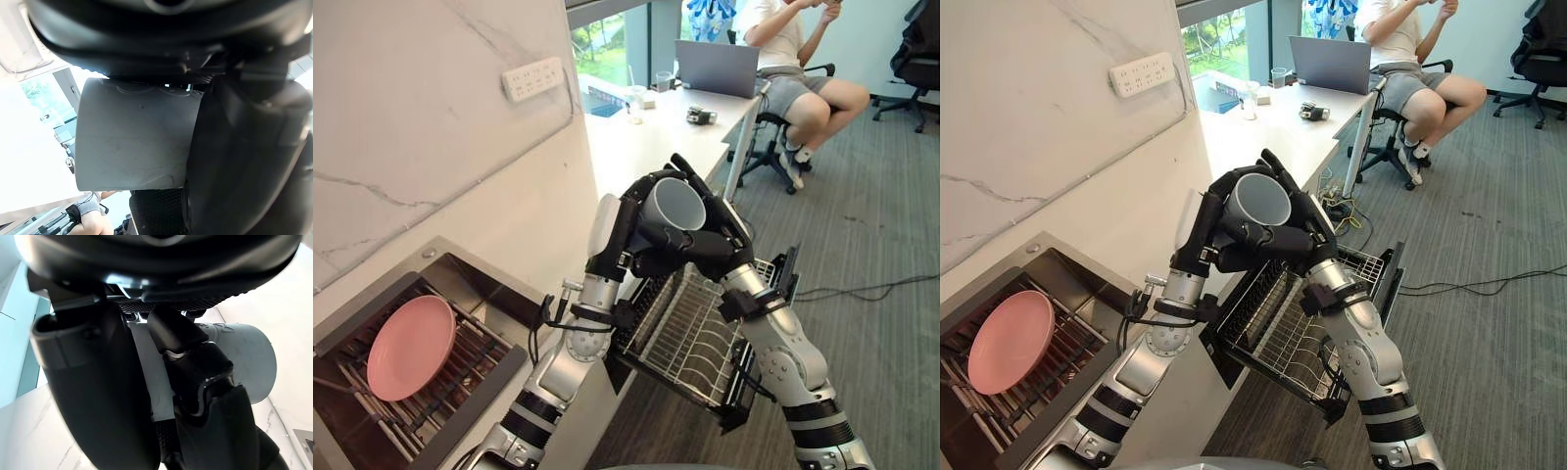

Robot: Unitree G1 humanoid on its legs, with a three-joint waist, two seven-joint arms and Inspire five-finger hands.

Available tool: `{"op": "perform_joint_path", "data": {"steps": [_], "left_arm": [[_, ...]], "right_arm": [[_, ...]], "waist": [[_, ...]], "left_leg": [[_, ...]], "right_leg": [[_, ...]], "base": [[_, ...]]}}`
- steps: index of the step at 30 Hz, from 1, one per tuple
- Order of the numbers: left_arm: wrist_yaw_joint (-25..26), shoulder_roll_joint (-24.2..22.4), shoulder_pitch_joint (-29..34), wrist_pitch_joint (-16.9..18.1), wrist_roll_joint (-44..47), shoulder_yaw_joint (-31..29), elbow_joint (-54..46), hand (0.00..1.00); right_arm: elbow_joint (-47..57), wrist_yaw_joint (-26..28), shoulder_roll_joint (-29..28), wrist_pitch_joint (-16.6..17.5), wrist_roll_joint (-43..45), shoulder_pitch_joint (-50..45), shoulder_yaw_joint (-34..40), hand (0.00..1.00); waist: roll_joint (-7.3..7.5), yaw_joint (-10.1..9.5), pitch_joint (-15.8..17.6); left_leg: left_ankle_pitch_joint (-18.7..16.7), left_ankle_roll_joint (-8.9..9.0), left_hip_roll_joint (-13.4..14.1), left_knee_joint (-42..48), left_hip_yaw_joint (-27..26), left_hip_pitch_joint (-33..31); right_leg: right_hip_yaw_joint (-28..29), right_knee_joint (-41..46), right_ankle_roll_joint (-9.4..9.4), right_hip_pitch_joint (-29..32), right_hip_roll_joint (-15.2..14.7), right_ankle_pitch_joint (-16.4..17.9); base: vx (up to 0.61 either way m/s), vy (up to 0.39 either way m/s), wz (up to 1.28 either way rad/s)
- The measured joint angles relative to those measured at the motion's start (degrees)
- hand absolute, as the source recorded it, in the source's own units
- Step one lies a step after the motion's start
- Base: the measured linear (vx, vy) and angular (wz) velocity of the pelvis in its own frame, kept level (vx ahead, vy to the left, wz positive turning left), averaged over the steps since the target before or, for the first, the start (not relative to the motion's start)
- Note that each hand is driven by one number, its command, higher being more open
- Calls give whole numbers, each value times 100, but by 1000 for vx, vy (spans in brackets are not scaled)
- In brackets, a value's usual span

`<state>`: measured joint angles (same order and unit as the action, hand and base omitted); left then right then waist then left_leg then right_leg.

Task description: Walk over to the sink, pick up the cup, carry it to the dishwasher, place the cup inside the dishwasher, then close the dishwasher door

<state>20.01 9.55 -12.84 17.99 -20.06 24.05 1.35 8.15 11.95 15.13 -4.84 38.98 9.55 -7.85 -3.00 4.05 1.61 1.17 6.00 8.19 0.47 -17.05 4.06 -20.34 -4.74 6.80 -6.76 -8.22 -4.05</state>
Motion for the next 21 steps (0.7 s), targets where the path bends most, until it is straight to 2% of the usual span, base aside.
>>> {"op": "perform_joint_path", "data": {"steps": [10, 11, 15, 21], "left_arm": [[135, 90, -119, -122, 119, 24, 0, 0], [136, 91, -134, -122, 133, 25, 0, 0], [218, 87, -182, -143, 291, 38, 0, 0], [385, 48, -187, -152, 325, 89, -105, 0]], "right_arm": [[-122, -236, 136, -114, -253, 247, -154, 100], [-122, -245, 135, -113, -253, 249, -153, 0], [-129, -335, 70, -98, -237, 328, -179, 0], [-258, -627, -239, 156, -183, 357, -185, 0]], "waist": [[26, -5, -16], [32, -4, -25], [80, 6, -55], [137, -1, -92]], "left_leg": [[125, -47, -74, -122, 38, 5], [142, -48, -76, -145, 38, 5], [216, -51, -79, -237, 38, 5], [247, -49, -84, -266, 62, 5]], "right_leg": [[-39, -1, 3, 17, -52, -68], [-40, -1, 0, 29, -52, -73], [-41, -1, -15, 68, -49, -92], [-64, -1, -21, 66, -57, -98]], "base": [[-43, 12, 3], [-34, 2, 1], [-16, 0, 0], [-3, 0, 1]]}}
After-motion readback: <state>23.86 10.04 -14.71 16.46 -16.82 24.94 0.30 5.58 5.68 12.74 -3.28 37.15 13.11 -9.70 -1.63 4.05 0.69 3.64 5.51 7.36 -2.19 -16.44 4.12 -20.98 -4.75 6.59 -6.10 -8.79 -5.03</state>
